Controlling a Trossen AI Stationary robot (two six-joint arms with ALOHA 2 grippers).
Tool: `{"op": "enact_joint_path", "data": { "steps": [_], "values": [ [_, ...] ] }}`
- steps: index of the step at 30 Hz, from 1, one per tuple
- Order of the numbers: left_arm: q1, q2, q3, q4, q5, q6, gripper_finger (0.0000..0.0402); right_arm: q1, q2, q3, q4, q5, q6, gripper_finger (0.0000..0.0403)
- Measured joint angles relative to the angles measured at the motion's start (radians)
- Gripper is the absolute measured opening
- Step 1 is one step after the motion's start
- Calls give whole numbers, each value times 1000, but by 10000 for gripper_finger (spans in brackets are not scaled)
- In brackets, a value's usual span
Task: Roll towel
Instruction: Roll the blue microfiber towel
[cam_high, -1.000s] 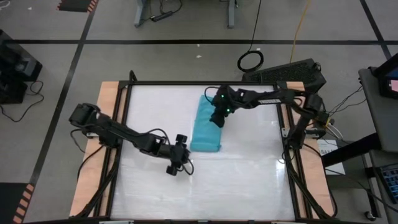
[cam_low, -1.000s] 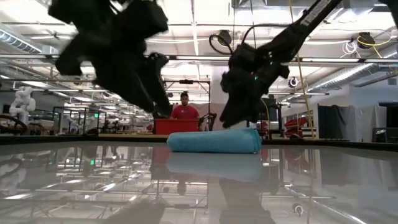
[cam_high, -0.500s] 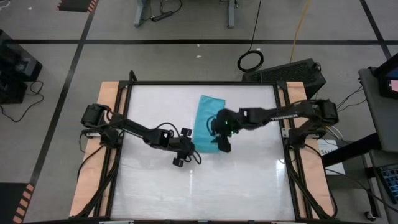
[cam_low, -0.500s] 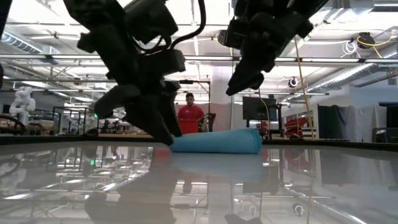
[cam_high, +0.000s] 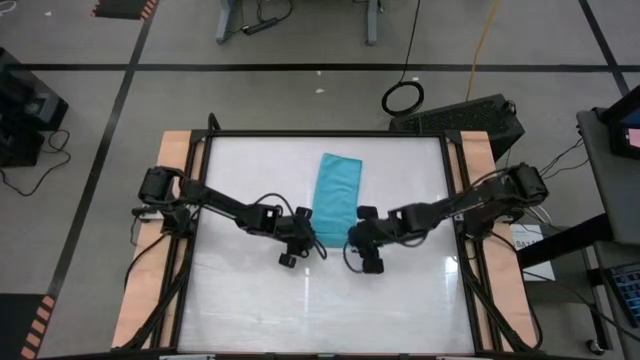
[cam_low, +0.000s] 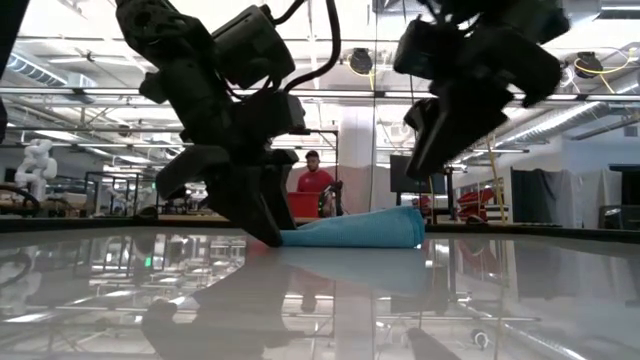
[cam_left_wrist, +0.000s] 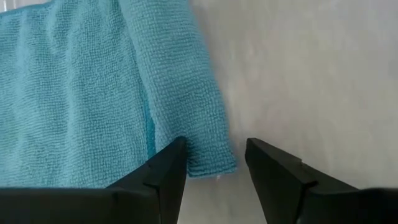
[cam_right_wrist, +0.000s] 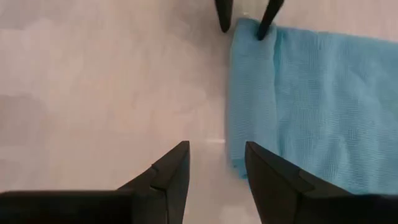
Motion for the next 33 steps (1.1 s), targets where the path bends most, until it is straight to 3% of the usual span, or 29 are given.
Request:
{"op": "enact_joint_path", "data": {
  "steps": [4,9,17,23,33],
  "values": [
    [17,1,0,0,23,-1,170,59,0,-20,14,99,-61,173],
    [36,3,0,2,50,0,131,91,0,-56,73,197,-126,195],
    [44,4,0,4,59,1,78,86,73,-107,164,209,-155,196],
    [46,4,0,4,65,1,50,75,162,-108,178,296,-143,196],
    [49,4,1,0,74,3,19,39,147,-108,223,354,-124,176]
  ]
}}
